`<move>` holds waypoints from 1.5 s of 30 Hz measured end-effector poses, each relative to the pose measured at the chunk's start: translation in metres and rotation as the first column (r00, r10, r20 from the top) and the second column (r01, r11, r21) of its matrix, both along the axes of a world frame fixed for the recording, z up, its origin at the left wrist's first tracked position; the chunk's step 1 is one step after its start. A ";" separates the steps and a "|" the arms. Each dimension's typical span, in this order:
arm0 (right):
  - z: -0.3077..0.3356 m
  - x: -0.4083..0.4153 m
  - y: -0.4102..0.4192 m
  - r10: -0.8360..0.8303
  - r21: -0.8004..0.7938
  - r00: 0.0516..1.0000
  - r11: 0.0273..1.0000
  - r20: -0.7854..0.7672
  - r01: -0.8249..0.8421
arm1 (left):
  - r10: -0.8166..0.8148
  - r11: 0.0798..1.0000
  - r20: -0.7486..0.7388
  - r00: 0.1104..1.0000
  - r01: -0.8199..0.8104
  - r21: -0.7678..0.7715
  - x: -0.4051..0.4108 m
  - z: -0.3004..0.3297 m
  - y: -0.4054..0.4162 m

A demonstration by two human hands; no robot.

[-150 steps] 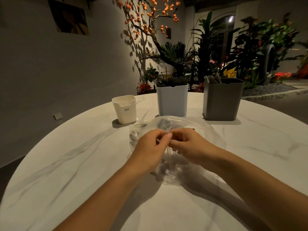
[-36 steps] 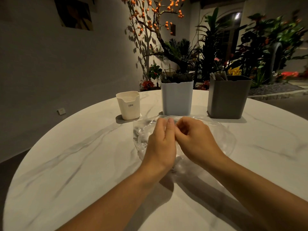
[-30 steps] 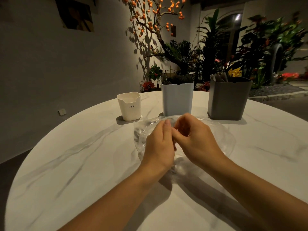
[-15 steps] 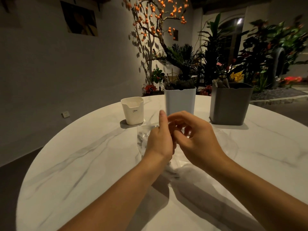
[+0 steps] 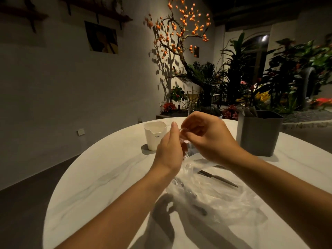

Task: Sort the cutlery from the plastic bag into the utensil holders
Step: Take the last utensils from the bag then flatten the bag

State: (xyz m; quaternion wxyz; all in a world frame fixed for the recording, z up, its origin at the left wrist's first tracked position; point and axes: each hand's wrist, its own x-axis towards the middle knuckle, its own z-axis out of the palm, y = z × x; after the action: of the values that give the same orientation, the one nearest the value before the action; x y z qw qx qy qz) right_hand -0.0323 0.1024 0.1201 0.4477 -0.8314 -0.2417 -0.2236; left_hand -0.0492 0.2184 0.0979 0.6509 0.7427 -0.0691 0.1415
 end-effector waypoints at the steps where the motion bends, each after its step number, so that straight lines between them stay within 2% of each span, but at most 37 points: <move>1: 0.005 0.005 0.003 -0.010 0.004 1.000 1.000 0.004 0.010 | 0.027 0.999 0.062 0.998 -0.029 0.026 0.006 0.001 0.008; 4: 0.019 0.024 0.015 -0.068 0.005 0.997 0.998 0.032 0.068 | 0.136 0.980 0.242 0.961 -0.166 0.110 0.028 0.009 0.040; 6: 0.029 0.039 0.025 -0.093 0.002 0.994 0.996 0.066 0.093 | 0.127 0.976 0.273 0.954 -0.170 0.139 0.039 0.019 0.057; 11: 0.043 0.078 0.054 -0.092 -0.053 0.993 0.994 0.077 0.096 | 0.041 0.995 0.112 0.993 -0.051 0.089 0.067 0.041 0.083; 15: 0.046 0.107 0.068 -0.095 -0.112 0.988 0.988 0.124 0.109 | 0.042 0.999 0.046 0.998 -0.043 0.032 0.092 0.049 0.096; 23: 0.034 0.175 0.080 -0.125 -0.217 0.969 0.961 0.211 0.172 | 0.047 0.995 -0.034 0.998 -0.043 0.087 0.160 0.040 0.106; 31: 0.000 0.231 0.091 -0.153 -0.338 0.984 0.925 0.090 0.175 | 0.103 0.954 -0.093 0.990 -0.072 0.293 0.212 0.003 0.108; 36: -0.019 0.246 0.095 -0.168 -0.498 0.986 0.854 0.010 0.150 | 0.192 0.856 0.000 0.981 -0.168 0.489 0.222 -0.014 0.110; 39: -0.025 0.242 0.096 -0.140 -0.547 0.990 0.829 -0.002 0.116 | 0.203 0.837 0.031 0.979 -0.190 0.514 0.225 -0.017 0.111; 45: -0.009 0.232 0.093 -0.115 -0.663 0.990 0.748 -0.082 0.032 | 0.193 0.863 0.023 0.981 -0.181 0.472 0.223 -0.020 0.112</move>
State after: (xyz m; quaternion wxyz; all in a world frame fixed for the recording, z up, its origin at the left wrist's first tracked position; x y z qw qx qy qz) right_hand 0.1996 0.1952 0.1112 0.1297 -0.9563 -0.2453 -0.0923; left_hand 0.1742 0.3303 0.0778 0.4344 0.8836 -0.0212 0.1736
